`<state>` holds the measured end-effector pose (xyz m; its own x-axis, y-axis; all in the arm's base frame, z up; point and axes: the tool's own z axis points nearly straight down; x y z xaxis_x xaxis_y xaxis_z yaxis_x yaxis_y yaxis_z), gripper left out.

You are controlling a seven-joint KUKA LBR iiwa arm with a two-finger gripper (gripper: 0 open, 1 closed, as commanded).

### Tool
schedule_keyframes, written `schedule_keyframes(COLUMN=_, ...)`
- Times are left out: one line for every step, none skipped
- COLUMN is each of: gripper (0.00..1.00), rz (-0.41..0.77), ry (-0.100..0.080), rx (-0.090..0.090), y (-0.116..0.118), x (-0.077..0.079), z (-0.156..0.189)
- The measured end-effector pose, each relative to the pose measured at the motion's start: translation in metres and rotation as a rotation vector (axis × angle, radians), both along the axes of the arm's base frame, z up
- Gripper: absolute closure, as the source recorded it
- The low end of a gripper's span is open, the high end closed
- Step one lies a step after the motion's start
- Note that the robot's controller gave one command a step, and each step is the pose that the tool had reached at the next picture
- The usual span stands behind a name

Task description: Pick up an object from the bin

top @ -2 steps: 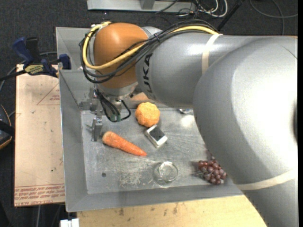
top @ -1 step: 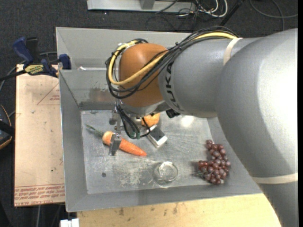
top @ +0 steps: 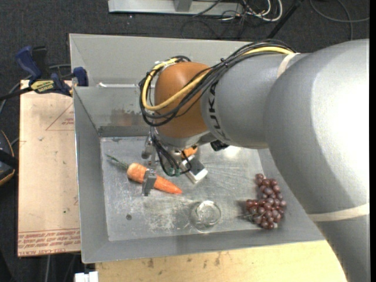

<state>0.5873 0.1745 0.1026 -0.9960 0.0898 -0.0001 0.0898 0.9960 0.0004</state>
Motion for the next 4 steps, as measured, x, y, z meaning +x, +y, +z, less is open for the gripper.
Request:
schedule_keyframes(gripper=0.0, rz=-0.104, ry=0.0, rx=0.0, y=-0.013, x=-0.015, z=0.024)
schedule_keyframes(gripper=0.0, rz=-0.148, ry=-0.007, rx=0.003, y=-0.011, x=-0.013, z=-0.03)
schedule_keyframes(gripper=1.0, rz=-0.3, ry=-0.009, rx=0.009, y=-0.011, x=-0.008, z=-0.027)
schedule_keyframes(gripper=1.0, rz=-0.301, ry=-0.009, rx=0.009, y=-0.011, x=-0.008, z=-0.027)
